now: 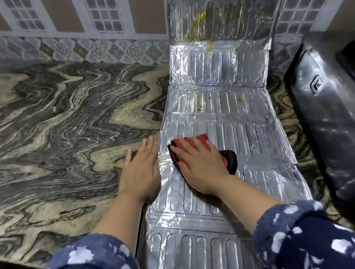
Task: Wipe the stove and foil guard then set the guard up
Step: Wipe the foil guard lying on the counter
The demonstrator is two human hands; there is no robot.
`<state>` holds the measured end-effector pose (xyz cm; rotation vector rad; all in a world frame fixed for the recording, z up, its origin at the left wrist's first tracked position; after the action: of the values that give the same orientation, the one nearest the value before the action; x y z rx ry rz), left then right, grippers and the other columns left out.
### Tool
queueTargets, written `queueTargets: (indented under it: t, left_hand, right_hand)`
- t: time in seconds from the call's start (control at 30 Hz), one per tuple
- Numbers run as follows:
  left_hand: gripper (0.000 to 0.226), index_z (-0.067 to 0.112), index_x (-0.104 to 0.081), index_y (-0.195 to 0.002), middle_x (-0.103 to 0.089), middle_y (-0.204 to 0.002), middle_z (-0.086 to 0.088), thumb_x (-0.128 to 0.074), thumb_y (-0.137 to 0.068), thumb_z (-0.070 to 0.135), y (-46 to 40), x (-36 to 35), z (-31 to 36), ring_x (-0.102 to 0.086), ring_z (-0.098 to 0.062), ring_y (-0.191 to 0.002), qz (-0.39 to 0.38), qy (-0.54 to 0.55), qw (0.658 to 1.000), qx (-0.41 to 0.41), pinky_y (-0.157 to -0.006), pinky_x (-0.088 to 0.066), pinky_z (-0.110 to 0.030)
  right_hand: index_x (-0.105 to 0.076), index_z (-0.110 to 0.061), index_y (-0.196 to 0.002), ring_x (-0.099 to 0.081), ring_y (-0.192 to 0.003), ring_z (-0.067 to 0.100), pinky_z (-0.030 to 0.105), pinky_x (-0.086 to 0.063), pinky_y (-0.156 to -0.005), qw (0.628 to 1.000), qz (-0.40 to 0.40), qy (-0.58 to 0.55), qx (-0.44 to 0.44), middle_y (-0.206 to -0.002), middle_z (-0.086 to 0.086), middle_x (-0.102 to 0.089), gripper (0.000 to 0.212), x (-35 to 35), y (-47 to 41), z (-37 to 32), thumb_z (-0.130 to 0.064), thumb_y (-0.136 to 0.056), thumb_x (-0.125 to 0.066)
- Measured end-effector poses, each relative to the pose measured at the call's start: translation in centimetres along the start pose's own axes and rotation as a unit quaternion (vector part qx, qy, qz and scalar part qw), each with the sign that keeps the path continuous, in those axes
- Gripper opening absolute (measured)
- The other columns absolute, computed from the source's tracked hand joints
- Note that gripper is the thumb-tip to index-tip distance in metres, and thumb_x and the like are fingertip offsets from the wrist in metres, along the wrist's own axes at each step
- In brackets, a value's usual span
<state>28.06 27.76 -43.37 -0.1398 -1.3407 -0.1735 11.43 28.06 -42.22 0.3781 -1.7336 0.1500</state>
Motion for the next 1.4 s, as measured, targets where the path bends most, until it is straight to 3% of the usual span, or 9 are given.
queueTargets:
  t: [0.2,0.4,0.77,0.97,1.07,1.2,1.3,1.4]
  left_hand:
    - [0.065,0.018,-0.005,-0.152,0.001,-0.16,0.007,-0.007,-0.088,0.031,0.0,0.0,0.0,0.004,-0.005,-0.146,0.007,-0.002,1.0,-0.005,-0.12,0.005,-0.038]
    - [0.062,0.023,-0.003,-0.151,0.003,-0.158,0.011,-0.006,-0.09,0.034,0.0,0.0,-0.3,0.009,0.0,-0.142,0.009,0.007,1.0,-0.01,-0.12,0.007,-0.036]
    - [0.064,0.023,-0.005,-0.151,0.001,-0.158,0.011,-0.006,-0.089,0.036,0.2,-0.2,-0.8,0.009,-0.004,-0.143,-0.007,-0.005,1.0,-0.016,-0.119,0.006,-0.039]
    - [0.058,0.027,-0.01,-0.151,0.0,-0.156,0.015,-0.015,-0.093,0.032,2.1,-0.2,-1.2,0.006,-0.009,-0.146,-0.026,0.007,0.999,-0.018,-0.118,0.004,-0.044]
    - [0.055,0.027,-0.014,-0.15,-0.004,-0.156,0.014,-0.03,-0.098,0.019,2.6,-0.1,-1.5,-0.002,-0.013,-0.147,-0.025,0.011,0.999,-0.018,-0.118,0.003,-0.042]
    - [0.056,0.025,-0.013,-0.15,-0.005,-0.157,0.011,-0.032,-0.098,0.016,4.7,0.6,-0.8,0.0,-0.011,-0.147,-0.026,0.013,0.999,-0.019,-0.119,0.007,-0.038]
    - [0.061,0.024,-0.013,-0.151,-0.004,-0.159,0.009,-0.033,-0.095,0.016,5.3,1.0,0.0,0.002,-0.007,-0.146,-0.03,0.012,0.999,0.008,-0.12,0.007,-0.04]
    - [0.062,0.022,-0.017,-0.15,-0.009,-0.159,0.005,-0.037,-0.092,0.019,2.8,1.2,1.1,-0.003,-0.011,-0.147,0.005,0.033,0.999,0.014,-0.119,0.002,-0.045]
  right_hand:
    - [-0.012,-0.039,-0.15,0.001,-0.149,0.021,0.053,0.006,-0.117,1.0,0.014,0.005,0.005,-0.162,-0.008,-0.003,0.051,-0.2,-4.0,-1.3,-0.044,-0.1,-0.017]
    - [-0.01,-0.044,-0.149,0.0,-0.149,0.022,0.053,0.001,-0.118,0.999,0.029,-0.005,-0.045,-0.162,-0.006,-0.002,0.052,0.9,-7.7,2.9,-0.048,-0.098,-0.016]
    - [-0.005,-0.042,-0.15,0.004,-0.149,0.021,0.05,0.002,-0.119,0.991,0.027,0.009,-0.13,-0.162,-0.006,0.004,0.053,1.0,-2.0,8.8,-0.049,-0.099,-0.013]
    - [-0.004,-0.042,-0.15,0.007,-0.149,0.022,0.052,0.005,-0.118,0.992,0.015,-0.004,-0.128,-0.162,-0.005,0.006,0.053,0.4,2.4,6.8,-0.049,-0.099,-0.014]
    - [-0.003,-0.041,-0.15,0.01,-0.148,0.025,0.054,0.005,-0.117,0.991,0.013,-0.028,-0.132,-0.162,-0.004,0.008,0.054,0.2,4.5,5.6,-0.048,-0.099,-0.015]
    - [-0.002,-0.037,-0.151,0.012,-0.148,0.025,0.054,0.007,-0.117,0.991,0.019,-0.025,-0.133,-0.161,0.0,0.013,0.057,-0.1,6.7,4.6,-0.049,-0.098,-0.018]
    - [-0.015,-0.042,-0.148,0.014,-0.148,0.027,0.052,0.011,-0.117,0.993,0.04,-0.037,-0.102,-0.16,0.002,0.016,0.058,0.3,7.7,4.5,-0.058,-0.094,-0.024]
    - [-0.021,-0.05,-0.145,0.022,-0.145,0.026,0.054,0.02,-0.113,0.999,0.018,0.02,-0.045,-0.159,-0.008,0.012,0.061,0.9,7.9,5.1,-0.071,-0.088,-0.021]
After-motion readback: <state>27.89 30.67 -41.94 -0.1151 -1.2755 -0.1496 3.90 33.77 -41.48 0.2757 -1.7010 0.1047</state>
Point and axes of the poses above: each hand's wrist, its own y-axis away from the middle knuckle, its own x-axis out of the back of the hand, z = x × y, the point moved 2 cm from there along -y, towards the middle knuckle
